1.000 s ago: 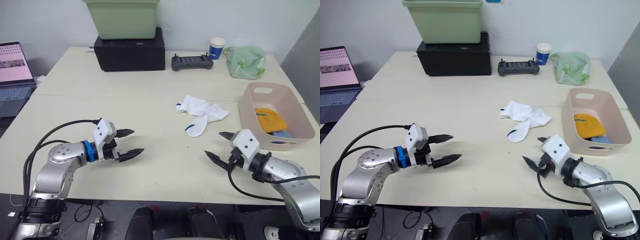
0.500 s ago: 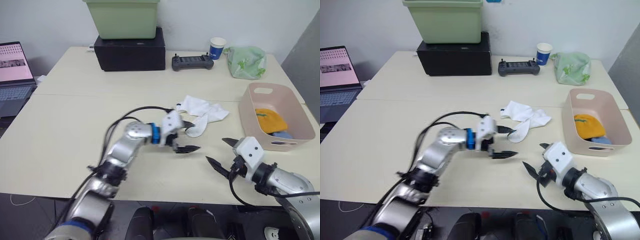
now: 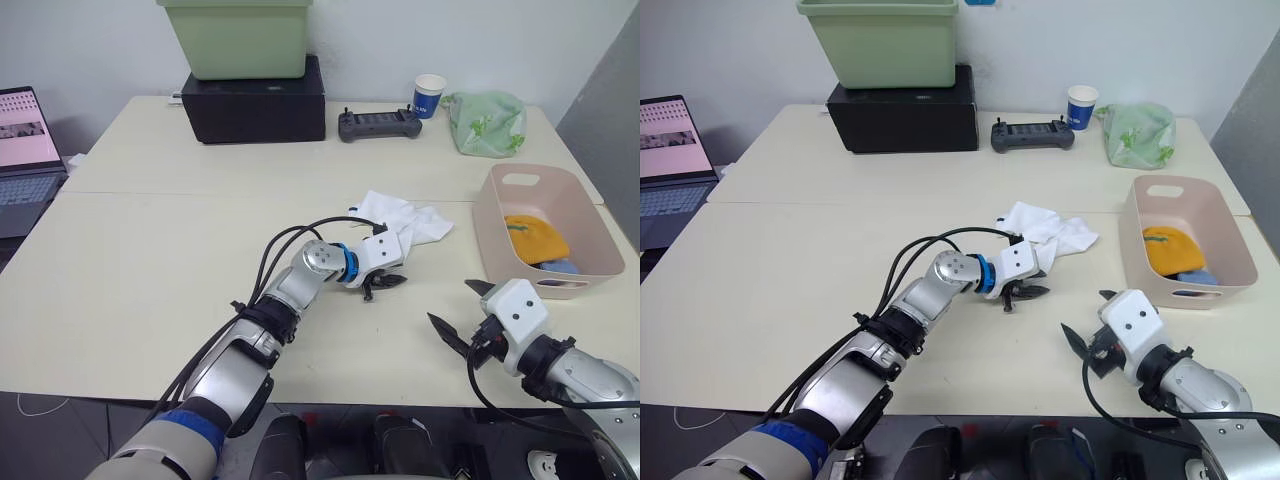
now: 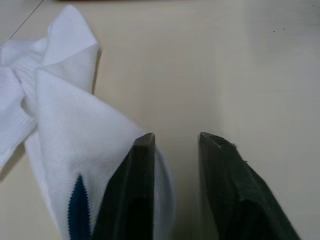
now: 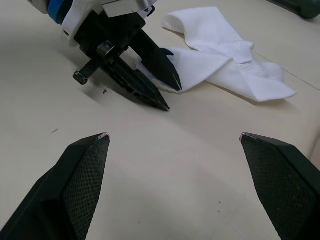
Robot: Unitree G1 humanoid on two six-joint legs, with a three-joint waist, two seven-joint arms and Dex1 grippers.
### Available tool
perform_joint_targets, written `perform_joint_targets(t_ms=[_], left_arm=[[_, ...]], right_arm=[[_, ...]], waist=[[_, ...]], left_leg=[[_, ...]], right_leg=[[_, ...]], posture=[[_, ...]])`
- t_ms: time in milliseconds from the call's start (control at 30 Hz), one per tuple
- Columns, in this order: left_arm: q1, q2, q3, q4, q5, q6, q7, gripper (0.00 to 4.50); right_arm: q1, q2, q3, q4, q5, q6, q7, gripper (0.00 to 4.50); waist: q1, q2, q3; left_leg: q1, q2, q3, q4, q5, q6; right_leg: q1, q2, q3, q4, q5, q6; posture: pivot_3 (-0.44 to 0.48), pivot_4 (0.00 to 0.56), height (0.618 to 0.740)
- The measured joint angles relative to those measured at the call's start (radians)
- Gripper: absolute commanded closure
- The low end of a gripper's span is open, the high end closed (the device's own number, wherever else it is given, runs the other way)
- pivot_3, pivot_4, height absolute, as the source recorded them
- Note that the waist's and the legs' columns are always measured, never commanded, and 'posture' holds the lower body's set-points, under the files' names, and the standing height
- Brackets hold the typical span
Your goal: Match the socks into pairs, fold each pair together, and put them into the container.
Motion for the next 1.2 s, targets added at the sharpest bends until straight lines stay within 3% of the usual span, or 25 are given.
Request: perform_joint_targets(t_ms=[67, 400, 600, 867, 1033, 1200], left_arm=[[0.007, 0.007, 0.006, -0.007, -0.001, 0.005, 0.000, 4.47], [0.058, 0.072, 0.058, -0.099, -0.034, 0.058, -0.067, 4.47], [0.095, 0.131, 0.127, -0.251, -0.104, 0.119, -0.110, 4.47], [0.132, 0.135, 0.167, -0.328, -0.175, 0.131, -0.105, 4.47], [0.149, 0.157, 0.170, -0.365, -0.210, 0.207, -0.147, 3.27], [0.150, 0.183, 0.145, -0.356, -0.149, 0.036, -0.143, 1.61]], right_arm=[[-0.009, 0.000, 0.005, 0.000, 0.000, 0.000, -0.004, 0.00], [-0.047, -0.010, 0.012, 0.003, 0.000, 0.000, -0.008, 0.00], [-0.047, -0.010, 0.012, 0.005, 0.000, 0.000, -0.008, 0.00], [-0.044, -0.011, 0.012, 0.006, -0.001, -0.002, -0.007, 0.00], [-0.044, -0.016, 0.012, 0.014, -0.001, -0.005, 0.003, 0.00], [-0.044, -0.021, 0.012, 0.015, -0.001, -0.005, 0.006, 0.00]], waist=[[0.000, 0.000, 0.000], [0.002, 0.000, 0.000], [0.004, 0.000, 0.000], [0.003, 0.000, 0.000], [0.004, 0.000, 0.000], [0.005, 0.000, 0.000]], left_leg=[[0.000, 0.000, 0.000, 0.000, 0.000, 0.000], [0.000, 0.001, 0.000, 0.000, 0.000, 0.000], [0.000, 0.002, 0.000, 0.000, 0.000, 0.000], [0.000, 0.003, 0.000, 0.000, 0.000, 0.000], [0.000, 0.003, 0.000, 0.000, 0.000, 0.000], [0.000, 0.003, 0.000, 0.000, 0.000, 0.000]], right_leg=[[0.000, 0.000, 0.000, 0.000, 0.000, 0.000], [0.000, 0.000, 0.000, 0.000, 0.000, 0.000], [0.000, -0.001, -0.001, 0.000, 0.000, 0.000], [0.000, 0.000, -0.001, 0.000, 0.000, 0.000], [0.000, 0.000, -0.001, 0.000, 0.000, 0.000], [0.000, -0.001, -0.001, 0.000, 0.000, 0.000]], posture=[[0.000, 0.150, 0.735], [0.000, 0.150, 0.735], [0.000, 0.150, 0.735], [0.000, 0.150, 0.735], [0.000, 0.150, 0.735], [0.000, 0.150, 0.735]])
